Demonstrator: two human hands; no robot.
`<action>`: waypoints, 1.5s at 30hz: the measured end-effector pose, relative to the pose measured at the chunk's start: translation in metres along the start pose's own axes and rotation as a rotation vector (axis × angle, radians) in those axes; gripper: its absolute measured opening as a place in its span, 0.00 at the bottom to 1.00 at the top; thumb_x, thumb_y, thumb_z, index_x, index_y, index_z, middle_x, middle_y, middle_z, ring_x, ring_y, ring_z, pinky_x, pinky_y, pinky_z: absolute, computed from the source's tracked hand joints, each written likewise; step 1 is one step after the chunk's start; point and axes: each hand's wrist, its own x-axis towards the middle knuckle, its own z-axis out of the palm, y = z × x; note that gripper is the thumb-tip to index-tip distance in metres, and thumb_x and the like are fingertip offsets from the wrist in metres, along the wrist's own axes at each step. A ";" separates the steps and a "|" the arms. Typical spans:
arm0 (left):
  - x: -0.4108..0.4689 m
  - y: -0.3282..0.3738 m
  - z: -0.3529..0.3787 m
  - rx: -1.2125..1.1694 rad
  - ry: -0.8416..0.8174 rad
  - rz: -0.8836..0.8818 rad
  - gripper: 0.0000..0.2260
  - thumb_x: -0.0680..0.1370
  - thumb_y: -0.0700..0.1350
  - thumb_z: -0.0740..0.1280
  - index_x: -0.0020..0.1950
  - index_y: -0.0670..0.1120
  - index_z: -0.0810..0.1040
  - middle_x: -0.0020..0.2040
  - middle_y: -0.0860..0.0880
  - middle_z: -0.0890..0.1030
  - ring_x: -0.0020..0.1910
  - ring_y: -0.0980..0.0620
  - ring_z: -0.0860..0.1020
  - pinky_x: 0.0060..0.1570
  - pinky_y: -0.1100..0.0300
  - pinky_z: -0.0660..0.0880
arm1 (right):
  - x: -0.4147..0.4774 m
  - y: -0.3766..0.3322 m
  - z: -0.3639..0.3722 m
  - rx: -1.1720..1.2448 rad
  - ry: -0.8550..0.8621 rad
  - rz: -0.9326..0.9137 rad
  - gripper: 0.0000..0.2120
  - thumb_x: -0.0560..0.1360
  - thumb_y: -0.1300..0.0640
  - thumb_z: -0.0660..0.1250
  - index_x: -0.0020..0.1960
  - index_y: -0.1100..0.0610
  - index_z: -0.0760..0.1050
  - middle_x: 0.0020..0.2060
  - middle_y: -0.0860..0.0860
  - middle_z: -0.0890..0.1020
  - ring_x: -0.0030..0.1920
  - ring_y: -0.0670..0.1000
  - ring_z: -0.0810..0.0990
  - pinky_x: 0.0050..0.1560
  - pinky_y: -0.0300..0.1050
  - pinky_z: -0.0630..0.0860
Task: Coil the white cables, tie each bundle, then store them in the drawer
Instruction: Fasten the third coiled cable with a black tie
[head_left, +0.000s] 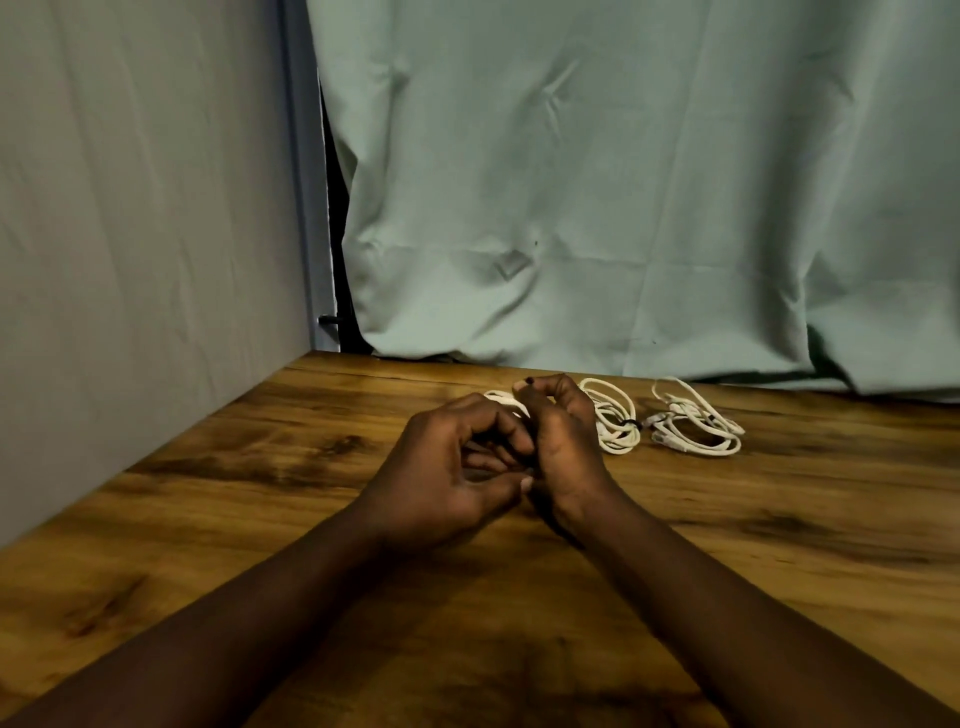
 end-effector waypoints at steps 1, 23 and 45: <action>0.000 0.000 -0.001 0.034 0.007 0.021 0.11 0.70 0.34 0.78 0.49 0.44 0.83 0.49 0.52 0.82 0.49 0.50 0.84 0.50 0.51 0.83 | 0.001 0.000 0.000 0.018 0.000 0.018 0.11 0.77 0.58 0.69 0.37 0.48 0.75 0.30 0.51 0.77 0.31 0.51 0.76 0.40 0.52 0.75; 0.012 0.003 -0.021 -0.249 0.504 0.018 0.07 0.78 0.35 0.71 0.55 0.36 0.83 0.45 0.37 0.84 0.36 0.50 0.85 0.36 0.62 0.80 | -0.009 -0.007 0.001 -0.327 -0.080 -0.128 0.02 0.79 0.56 0.69 0.49 0.53 0.77 0.29 0.48 0.78 0.25 0.43 0.73 0.33 0.42 0.70; 0.014 -0.007 -0.020 -0.307 0.383 -0.306 0.09 0.76 0.41 0.74 0.42 0.36 0.83 0.29 0.49 0.77 0.25 0.52 0.69 0.26 0.61 0.65 | -0.009 -0.002 0.003 -0.240 -0.167 -0.083 0.03 0.80 0.59 0.68 0.48 0.57 0.78 0.28 0.56 0.77 0.27 0.53 0.71 0.33 0.47 0.68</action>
